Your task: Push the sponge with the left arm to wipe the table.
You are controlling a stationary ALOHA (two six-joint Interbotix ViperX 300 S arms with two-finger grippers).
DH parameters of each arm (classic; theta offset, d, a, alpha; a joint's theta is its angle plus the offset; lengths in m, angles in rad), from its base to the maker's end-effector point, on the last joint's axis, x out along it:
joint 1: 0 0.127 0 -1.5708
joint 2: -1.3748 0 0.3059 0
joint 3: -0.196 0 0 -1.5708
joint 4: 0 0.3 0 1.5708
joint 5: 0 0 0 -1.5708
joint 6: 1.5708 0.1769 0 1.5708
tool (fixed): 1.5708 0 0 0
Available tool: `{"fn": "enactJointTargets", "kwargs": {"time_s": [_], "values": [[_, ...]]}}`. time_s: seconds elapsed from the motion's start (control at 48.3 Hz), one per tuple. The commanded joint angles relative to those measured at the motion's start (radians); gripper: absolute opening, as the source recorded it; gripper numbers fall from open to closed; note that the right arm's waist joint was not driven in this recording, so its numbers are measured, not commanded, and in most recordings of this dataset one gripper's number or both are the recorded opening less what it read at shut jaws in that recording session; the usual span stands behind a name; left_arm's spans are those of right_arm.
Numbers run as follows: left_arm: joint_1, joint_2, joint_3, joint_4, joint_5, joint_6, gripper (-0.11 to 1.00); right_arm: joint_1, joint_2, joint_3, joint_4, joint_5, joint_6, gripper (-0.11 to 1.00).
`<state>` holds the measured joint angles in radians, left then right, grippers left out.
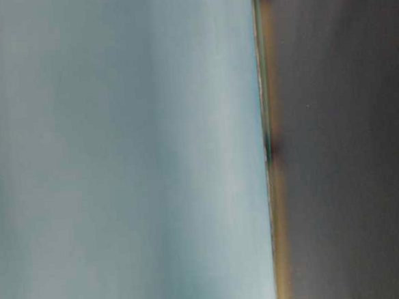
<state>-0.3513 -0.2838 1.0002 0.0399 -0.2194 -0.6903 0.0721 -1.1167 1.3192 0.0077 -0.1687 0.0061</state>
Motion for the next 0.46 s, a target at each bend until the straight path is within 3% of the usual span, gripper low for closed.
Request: {"fn": "enactJointTargets", "kwargs": {"time_s": [0.0, 0.166, 0.435], "values": [[0.011, -0.052, 0.012, 0.005, 0.009, 0.014, 0.66, 0.000, 0.005, 0.000, 0.002, -0.006, 0.005, 0.00], [0.057, -0.138, 0.046, 0.003, 0.064, 0.051, 0.66, 0.000, 0.005, 0.000, 0.002, 0.000, 0.005, 0.00], [0.098, -0.267, 0.083, 0.005, 0.058, 0.114, 0.66, 0.000, -0.002, 0.005, 0.000, 0.012, 0.005, 0.00]]}}
